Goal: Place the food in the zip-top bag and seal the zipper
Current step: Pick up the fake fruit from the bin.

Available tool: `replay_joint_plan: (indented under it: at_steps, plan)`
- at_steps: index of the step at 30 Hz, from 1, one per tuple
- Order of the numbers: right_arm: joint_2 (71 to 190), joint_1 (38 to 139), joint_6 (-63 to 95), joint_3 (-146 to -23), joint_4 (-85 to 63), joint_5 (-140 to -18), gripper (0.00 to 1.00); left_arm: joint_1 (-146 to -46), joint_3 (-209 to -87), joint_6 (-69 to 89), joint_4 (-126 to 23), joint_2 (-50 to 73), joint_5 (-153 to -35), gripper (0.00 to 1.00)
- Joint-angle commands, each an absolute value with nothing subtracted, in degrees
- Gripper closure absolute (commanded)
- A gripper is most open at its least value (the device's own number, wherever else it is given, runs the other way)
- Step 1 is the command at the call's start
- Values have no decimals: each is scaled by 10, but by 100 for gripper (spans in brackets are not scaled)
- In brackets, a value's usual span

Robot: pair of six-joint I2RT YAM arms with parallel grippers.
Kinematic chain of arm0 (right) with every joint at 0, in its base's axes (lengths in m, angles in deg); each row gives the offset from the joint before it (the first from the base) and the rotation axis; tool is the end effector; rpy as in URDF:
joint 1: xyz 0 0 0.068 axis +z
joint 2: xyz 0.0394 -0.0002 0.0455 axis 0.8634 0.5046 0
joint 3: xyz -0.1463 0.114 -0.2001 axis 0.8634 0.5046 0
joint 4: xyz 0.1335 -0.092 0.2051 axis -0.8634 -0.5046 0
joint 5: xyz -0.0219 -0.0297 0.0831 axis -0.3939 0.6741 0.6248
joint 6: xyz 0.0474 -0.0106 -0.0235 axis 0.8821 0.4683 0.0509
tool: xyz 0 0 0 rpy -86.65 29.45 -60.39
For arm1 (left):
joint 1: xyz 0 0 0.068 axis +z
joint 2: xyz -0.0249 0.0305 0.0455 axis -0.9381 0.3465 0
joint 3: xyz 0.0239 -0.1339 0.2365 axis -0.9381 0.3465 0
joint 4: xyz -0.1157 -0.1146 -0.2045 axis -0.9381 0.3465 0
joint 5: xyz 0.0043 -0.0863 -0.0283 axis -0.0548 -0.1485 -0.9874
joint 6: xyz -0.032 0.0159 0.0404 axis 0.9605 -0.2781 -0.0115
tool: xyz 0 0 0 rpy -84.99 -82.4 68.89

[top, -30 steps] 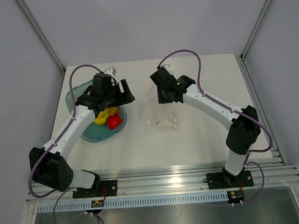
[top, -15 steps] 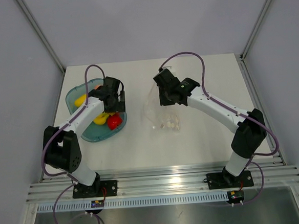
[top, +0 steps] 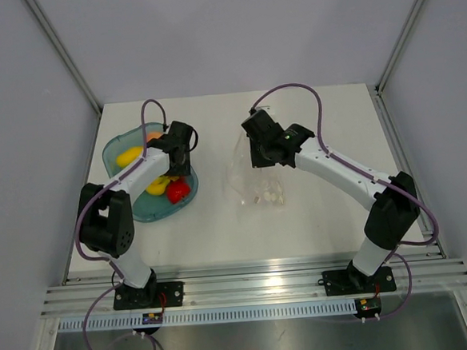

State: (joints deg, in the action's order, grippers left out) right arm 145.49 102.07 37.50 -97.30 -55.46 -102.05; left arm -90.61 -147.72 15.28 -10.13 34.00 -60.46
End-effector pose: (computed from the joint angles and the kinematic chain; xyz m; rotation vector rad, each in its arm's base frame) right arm 0.2766 0.2393 0.3176 -0.1855 2.4403 0.2056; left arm 0.3287 -0.1091 0.2259 -0.0350 2.5749 0.3655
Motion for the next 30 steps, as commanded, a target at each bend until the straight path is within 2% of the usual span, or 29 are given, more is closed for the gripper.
replay_joint_plan:
  at_steps: [1,2,3,7,12,17,21,24,30]
  plan:
    - [1423,1026,379,-967,-540,-1025,100,-906,-1500,162,-118,336,-567,37]
    - [1421,1025,378,-967,-541,-1025,100,-906,-1502,162,-112,334,-566,40]
    - [1420,1026,379,-967,-541,-1024,100,-906,-1506,162,-107,332,-565,49]
    - [1418,1026,380,-966,-541,-1023,100,-906,-1525,167,-66,303,-559,64]
    - [1417,1025,383,-967,-541,-1022,100,-906,-1572,172,33,269,-567,66]
    - [1418,1026,385,-968,-540,-1016,100,-899,-1614,172,84,243,-599,77]
    - [1413,1026,386,-964,-542,-1017,100,-878,-1632,176,83,226,-670,86]
    - [1408,1026,387,-957,-544,-1021,100,-842,-1627,190,72,215,-776,95]
    - [1401,1026,390,-950,-545,-1021,100,-738,-1595,229,45,193,-957,100]
